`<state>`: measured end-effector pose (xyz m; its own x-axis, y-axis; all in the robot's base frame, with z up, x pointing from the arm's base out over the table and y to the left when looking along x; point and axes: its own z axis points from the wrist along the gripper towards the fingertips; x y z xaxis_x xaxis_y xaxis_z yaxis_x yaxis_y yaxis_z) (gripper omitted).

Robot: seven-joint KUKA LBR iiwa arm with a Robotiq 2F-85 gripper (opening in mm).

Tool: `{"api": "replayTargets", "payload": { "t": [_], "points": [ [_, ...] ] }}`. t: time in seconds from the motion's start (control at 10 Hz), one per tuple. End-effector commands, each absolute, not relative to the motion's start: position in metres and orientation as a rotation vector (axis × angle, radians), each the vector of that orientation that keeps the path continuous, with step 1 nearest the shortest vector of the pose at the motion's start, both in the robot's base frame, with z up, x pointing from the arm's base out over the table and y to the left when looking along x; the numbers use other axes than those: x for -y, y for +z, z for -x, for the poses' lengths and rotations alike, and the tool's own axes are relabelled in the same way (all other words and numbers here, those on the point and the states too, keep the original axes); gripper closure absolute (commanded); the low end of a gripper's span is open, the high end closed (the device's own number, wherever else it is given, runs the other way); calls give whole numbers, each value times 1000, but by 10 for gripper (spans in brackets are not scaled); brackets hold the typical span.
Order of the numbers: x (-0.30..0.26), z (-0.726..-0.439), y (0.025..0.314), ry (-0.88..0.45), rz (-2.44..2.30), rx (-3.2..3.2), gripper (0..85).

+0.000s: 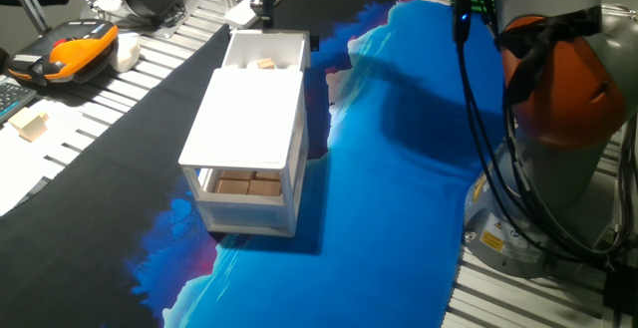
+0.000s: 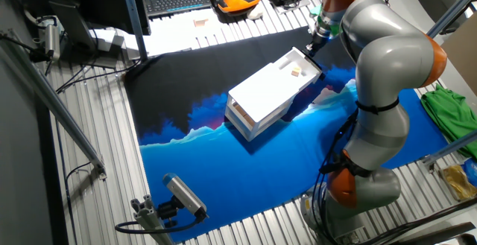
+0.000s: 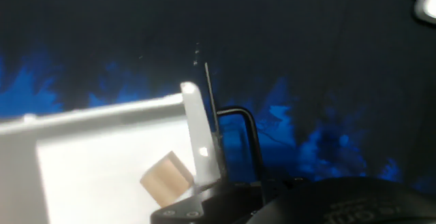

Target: Grasp the handle and close the drawer

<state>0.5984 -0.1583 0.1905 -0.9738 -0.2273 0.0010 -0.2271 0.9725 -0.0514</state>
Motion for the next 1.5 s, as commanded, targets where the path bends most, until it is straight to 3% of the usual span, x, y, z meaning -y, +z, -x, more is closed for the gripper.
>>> {"api": "replayTargets", "payload": {
  "t": [0.0,1.4],
  "points": [
    [158,-598,190,-75,-322,-3137,850],
    [158,-599,190,-8,-177,-3177,850]
  ]
}}
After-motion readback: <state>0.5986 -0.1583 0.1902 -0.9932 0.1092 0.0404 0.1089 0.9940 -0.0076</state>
